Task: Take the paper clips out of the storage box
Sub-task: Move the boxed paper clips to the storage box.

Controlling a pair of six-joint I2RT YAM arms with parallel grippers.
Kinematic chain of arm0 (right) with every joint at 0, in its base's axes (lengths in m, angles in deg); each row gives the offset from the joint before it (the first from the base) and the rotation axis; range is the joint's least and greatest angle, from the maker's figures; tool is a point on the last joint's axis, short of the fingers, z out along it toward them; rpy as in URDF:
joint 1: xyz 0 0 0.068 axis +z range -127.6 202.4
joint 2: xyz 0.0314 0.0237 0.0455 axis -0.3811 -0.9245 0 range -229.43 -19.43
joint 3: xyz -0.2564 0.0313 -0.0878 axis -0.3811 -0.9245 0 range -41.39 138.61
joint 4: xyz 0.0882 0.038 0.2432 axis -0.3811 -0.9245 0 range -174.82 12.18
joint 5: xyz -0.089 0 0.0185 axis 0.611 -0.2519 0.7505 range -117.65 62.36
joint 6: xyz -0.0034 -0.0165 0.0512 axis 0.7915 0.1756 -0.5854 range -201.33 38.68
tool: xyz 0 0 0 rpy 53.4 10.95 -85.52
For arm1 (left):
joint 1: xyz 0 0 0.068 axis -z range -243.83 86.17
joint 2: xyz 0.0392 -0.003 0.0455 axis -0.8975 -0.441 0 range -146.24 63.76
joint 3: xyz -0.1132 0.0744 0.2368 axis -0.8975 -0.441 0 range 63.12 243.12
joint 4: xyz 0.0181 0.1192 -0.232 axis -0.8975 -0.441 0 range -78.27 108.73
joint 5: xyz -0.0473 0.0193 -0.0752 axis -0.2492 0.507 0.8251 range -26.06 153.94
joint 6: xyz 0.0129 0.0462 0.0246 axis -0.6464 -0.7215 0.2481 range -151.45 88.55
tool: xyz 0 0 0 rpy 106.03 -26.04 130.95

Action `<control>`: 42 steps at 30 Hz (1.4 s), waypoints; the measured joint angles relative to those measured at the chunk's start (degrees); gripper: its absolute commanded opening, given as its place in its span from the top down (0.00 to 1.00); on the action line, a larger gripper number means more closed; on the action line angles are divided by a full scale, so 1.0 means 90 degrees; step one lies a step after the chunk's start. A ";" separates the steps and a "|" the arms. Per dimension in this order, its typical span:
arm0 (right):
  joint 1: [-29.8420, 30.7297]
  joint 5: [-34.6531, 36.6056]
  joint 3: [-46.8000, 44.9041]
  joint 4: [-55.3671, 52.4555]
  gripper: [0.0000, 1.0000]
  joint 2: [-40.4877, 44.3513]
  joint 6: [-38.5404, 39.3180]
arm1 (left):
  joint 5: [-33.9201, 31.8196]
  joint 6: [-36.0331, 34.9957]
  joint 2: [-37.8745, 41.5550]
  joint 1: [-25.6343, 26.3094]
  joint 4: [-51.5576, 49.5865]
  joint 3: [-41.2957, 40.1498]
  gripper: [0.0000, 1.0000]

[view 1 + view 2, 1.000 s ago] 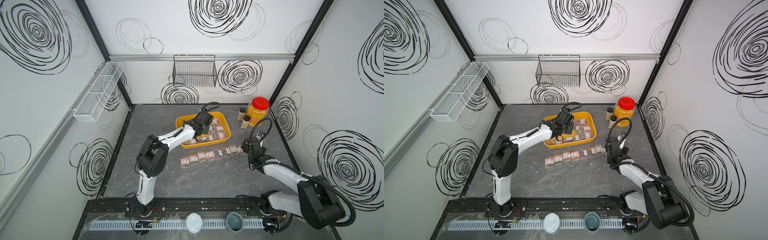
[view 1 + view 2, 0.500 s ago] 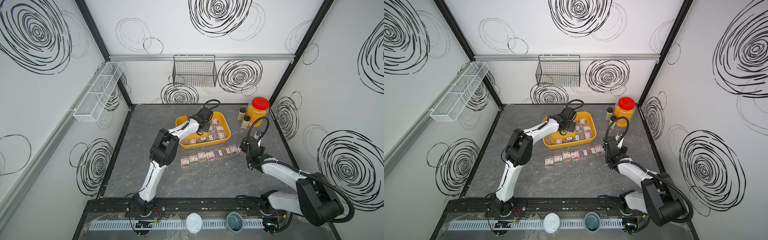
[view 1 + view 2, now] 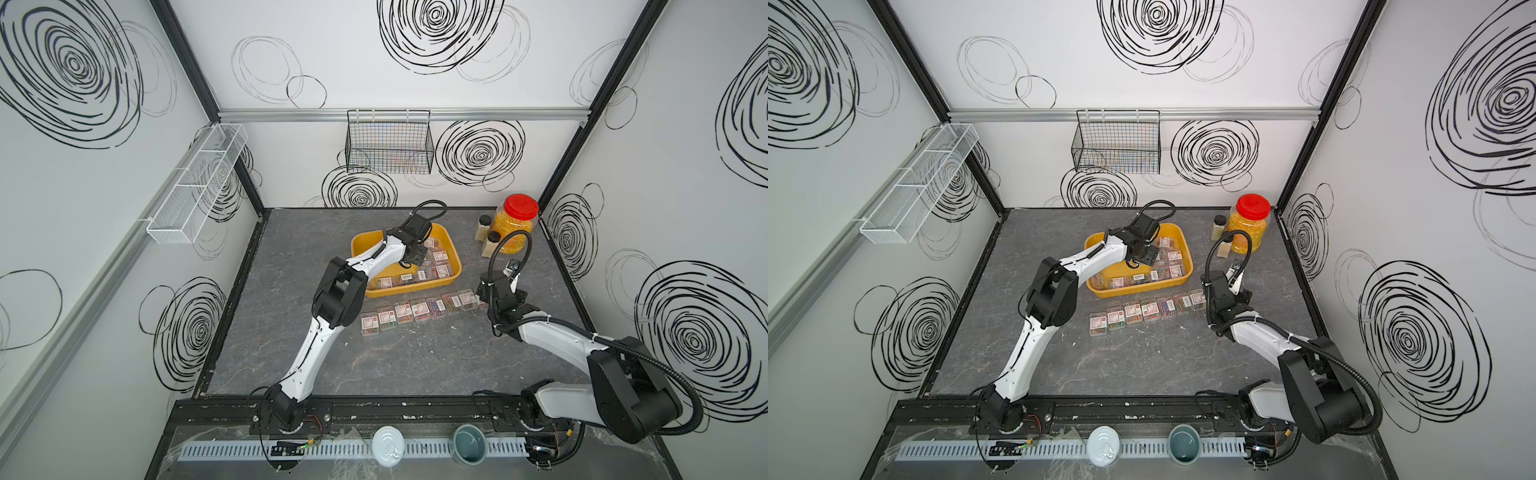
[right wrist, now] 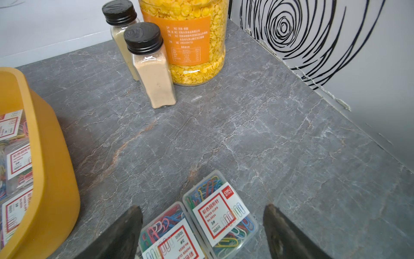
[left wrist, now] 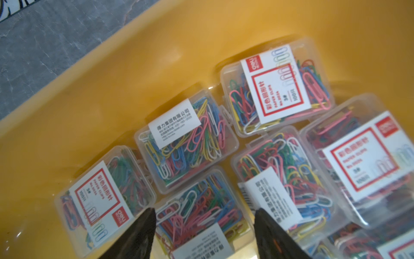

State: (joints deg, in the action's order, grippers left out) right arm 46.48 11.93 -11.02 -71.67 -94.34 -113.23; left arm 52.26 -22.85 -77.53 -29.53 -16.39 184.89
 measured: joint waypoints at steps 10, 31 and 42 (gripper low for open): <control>0.0112 0.0163 0.0068 -0.0044 0.13 -0.0090 0.0002 | -0.0039 -0.0160 -0.0146 0.0012 -0.0083 0.0172 0.29; 0.0236 0.0362 0.0175 -0.0141 0.13 -0.0231 0.0005 | -0.0126 0.0211 0.0891 0.0068 0.0194 -0.1746 0.12; 0.0270 0.0459 0.0272 -0.0175 0.13 -0.0367 0.0005 | 0.0012 0.0233 0.1399 0.0029 0.0350 -0.2251 0.11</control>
State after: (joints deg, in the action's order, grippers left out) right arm 48.90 16.06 -8.57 -73.24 -97.64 -113.18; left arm 52.37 -20.76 -64.94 -29.26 -13.24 164.63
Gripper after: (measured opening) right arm 0.869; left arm 0.890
